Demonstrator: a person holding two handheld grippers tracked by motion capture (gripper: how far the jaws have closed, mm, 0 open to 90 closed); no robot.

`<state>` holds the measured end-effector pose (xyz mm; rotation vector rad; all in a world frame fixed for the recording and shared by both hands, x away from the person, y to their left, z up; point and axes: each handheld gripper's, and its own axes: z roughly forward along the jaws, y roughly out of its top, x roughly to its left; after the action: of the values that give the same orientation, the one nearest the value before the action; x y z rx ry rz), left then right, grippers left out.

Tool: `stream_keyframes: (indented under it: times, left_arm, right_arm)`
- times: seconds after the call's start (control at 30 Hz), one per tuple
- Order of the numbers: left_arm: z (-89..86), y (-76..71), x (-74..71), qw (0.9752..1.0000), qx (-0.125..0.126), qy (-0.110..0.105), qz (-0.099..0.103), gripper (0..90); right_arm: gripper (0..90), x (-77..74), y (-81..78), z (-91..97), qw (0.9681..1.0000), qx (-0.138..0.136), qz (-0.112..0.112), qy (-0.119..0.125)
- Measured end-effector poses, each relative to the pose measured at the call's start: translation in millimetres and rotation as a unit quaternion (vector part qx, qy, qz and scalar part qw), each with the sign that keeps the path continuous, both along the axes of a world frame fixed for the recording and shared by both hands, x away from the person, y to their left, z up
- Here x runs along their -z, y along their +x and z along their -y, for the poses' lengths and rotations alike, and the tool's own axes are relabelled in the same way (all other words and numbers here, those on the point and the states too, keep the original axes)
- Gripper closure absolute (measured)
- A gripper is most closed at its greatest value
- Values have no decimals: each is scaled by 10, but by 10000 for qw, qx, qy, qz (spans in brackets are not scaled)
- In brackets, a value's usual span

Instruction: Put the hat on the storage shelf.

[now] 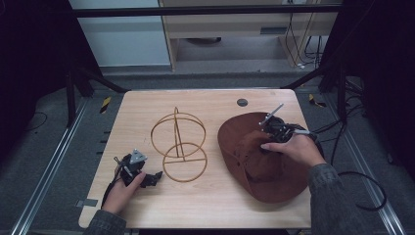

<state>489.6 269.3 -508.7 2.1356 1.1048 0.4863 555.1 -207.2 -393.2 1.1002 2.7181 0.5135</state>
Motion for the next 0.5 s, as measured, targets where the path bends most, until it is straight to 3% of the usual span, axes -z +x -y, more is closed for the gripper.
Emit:
stream_keyframes:
  times: [0.07,0.1,0.13,0.17,0.2,0.37,0.5]
  left_arm:
    - [0,0,0,10000,0,0,0,0]
    - [0,1,0,10000,2,-1,1,0]
    - [0,1,0,10000,2,-1,1,0]
    - [0,2,0,10000,4,-2,0,0]
    - [0,1,0,10000,5,0,1,0]
    - [1,3,0,10000,3,0,2,0]
    - [4,7,0,10000,-6,-3,-4,0]
  right_arm:
    - [623,2,-7,-1,10000,-70,-17,42]
    - [753,5,-12,3,9999,-96,-20,49]
    - [753,5,-12,3,9999,-96,-20,49]
    - [844,14,-14,13,9999,-85,-60,82]
    - [875,15,-14,20,9998,-117,-61,119]
    - [890,-26,-38,44,9996,-41,-24,277]
    - [890,-99,-95,67,9989,-19,136,457]
